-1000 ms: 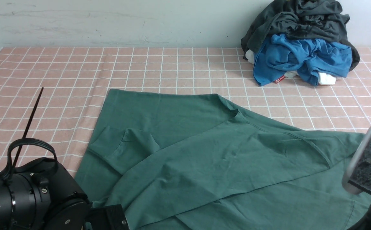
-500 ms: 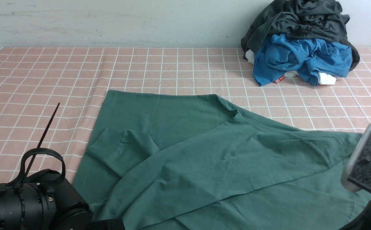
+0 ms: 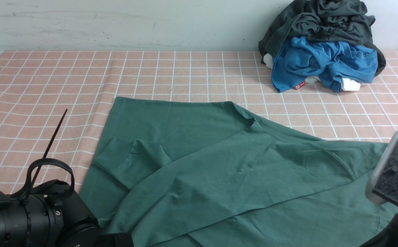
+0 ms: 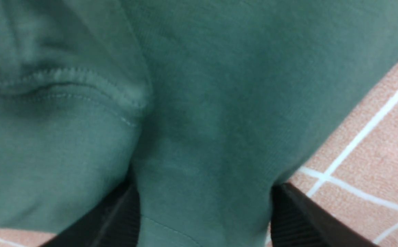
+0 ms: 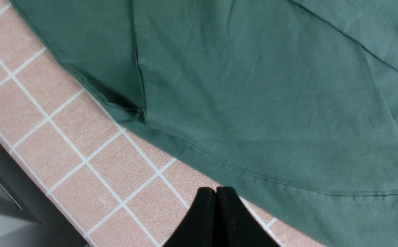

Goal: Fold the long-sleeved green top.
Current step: Use both arms simultaneously to clamp the lower edge of the clothing fabric

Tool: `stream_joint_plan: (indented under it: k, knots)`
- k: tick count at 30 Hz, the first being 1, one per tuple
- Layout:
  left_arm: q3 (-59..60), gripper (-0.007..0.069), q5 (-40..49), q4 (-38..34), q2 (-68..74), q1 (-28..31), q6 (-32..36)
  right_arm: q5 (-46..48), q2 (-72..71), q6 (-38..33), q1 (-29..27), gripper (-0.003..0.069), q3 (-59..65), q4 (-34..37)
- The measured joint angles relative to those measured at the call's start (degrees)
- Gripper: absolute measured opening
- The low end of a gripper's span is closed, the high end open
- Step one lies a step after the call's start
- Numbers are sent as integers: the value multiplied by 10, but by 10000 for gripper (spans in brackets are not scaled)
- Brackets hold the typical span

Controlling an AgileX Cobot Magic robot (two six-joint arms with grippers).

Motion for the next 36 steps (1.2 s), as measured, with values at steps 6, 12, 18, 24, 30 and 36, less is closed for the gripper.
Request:
stream_joint_plan:
  k: [6,12,18,24,30,36]
  knots:
    - [-6,267,13,-13,2,0,-39,0,0,0,0,-15,0,0]
    - [-31,16,27,-1,8,0,-69,0,0,-3,0,-15,0,-2]
    - [-50,6,72,0,6,0,-78,0,0,-25,0,8,0,-32]
    - [-50,6,90,-1,-28,0,-97,0,1,-89,0,191,0,-37]
    - [-50,6,84,-5,-38,0,-97,-26,48,-159,0,452,9,-41]
    - [-50,6,79,-10,-38,0,-97,-105,148,-226,0,510,59,-63]
